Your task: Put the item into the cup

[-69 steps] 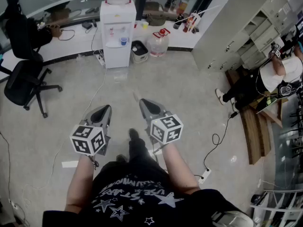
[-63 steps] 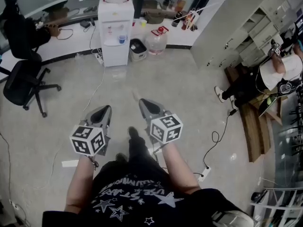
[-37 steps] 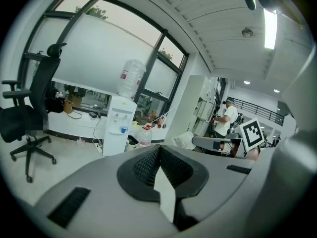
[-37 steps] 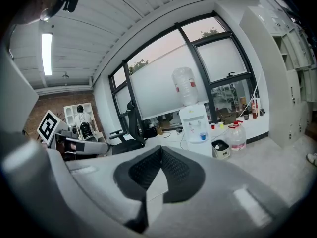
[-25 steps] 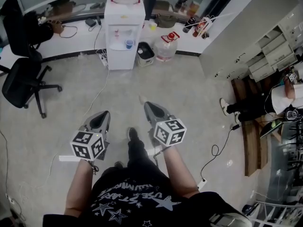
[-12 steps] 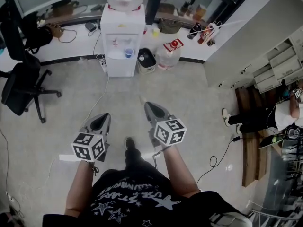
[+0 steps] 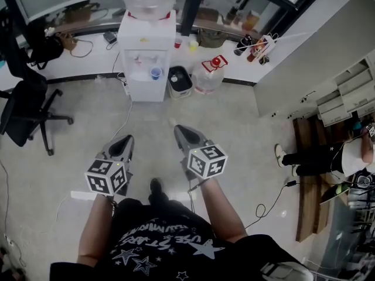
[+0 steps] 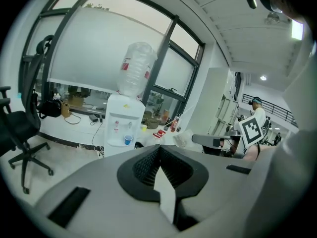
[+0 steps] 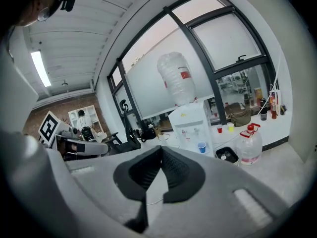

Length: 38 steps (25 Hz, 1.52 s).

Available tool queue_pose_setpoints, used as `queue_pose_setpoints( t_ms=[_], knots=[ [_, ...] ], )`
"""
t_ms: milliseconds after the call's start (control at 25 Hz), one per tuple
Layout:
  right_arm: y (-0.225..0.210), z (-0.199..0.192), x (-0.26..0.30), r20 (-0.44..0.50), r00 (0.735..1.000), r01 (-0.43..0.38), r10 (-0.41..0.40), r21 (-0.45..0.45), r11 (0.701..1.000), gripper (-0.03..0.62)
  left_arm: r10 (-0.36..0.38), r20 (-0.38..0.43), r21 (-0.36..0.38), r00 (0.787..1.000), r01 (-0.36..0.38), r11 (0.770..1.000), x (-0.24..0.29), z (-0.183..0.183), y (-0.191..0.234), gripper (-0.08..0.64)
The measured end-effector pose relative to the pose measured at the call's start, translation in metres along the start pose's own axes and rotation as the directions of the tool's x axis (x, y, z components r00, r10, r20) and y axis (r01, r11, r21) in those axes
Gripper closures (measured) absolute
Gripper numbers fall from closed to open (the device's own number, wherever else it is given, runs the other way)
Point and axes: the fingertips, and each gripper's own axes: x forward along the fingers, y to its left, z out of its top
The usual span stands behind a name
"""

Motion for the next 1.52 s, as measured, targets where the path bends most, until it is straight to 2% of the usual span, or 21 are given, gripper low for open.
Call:
queue_pose_setpoints(
  t_ms=[240,400,760,1240,1520],
  knots=[
    [-0.013,0.002,0.003,0.0,1.0,-0.004,0.004,0.007,1.0,0.591,-0.011,0.014,0.018,1.0,0.01,1.0,0.02,0.01,-0.004,0.555],
    [-0.023,-0.001,0.009,-0.014,1.0,0.022,-0.021,0.02,1.0,0.591,-0.014,0.013,0.0,1.0,0.014,1.0,0.027,0.012,0.004,0.555],
    [-0.044,0.007,0.039,-0.042,0.997,0.067,-0.066,0.022,0.998,0.591,-0.044,-0.009,-0.019,0.999,0.044,0.999,0.065,0.021,0.042,0.555],
    [-0.088,0.029,0.146,-0.088,0.987,0.141,-0.136,0.059,0.988,0.591,-0.073,-0.08,-0.029,0.994,0.071,0.997,0.135,0.059,0.132,0.555],
    [-0.103,0.028,0.202,-0.128,0.979,0.17,-0.16,0.073,0.983,0.591,-0.1,-0.125,-0.037,0.987,0.096,0.995,0.167,0.068,0.176,0.555]
  ],
)
